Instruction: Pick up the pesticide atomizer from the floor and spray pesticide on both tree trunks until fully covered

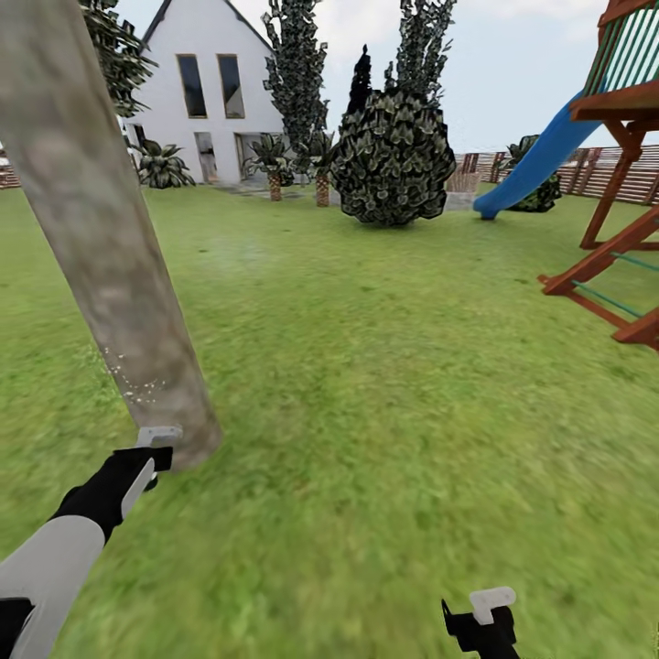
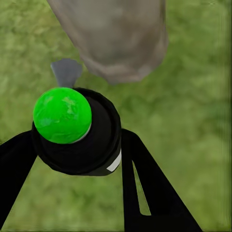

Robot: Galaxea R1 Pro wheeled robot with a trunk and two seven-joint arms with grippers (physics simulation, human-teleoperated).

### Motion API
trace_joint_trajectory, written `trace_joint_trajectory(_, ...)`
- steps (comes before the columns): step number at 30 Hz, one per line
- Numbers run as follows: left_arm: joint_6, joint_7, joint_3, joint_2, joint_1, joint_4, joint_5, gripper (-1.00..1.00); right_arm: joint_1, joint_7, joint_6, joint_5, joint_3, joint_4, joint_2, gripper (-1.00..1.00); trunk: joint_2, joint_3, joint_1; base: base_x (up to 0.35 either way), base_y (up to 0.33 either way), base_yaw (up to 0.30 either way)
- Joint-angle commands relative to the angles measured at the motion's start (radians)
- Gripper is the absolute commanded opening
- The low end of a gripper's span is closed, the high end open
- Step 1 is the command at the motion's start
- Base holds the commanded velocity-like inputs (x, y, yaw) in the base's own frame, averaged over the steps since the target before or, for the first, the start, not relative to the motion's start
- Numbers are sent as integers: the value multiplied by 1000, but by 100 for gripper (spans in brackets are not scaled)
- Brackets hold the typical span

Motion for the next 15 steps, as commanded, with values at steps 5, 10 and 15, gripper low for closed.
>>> trace_joint_trajectory(5, 17, -1, 0, 3, -3, -110, -2, -100, -1, 0, 0, 0, 0, 0, 0, 100, 0, 0, 0, -224, -191, 264)
trace_joint_trajectory(10, 141, -4, -2, -1, -23, -210, -9, -100, 0, 0, 0, 0, 0, 0, 0, 100, 0, 0, 0, -34, -23, 187)
trace_joint_trajectory(15, 240, -4, -2, 5, -125, -257, -11, -100, 0, 0, 0, 2, 0, 1, -1, 100, 0, 0, 0, -1, 0, 8)
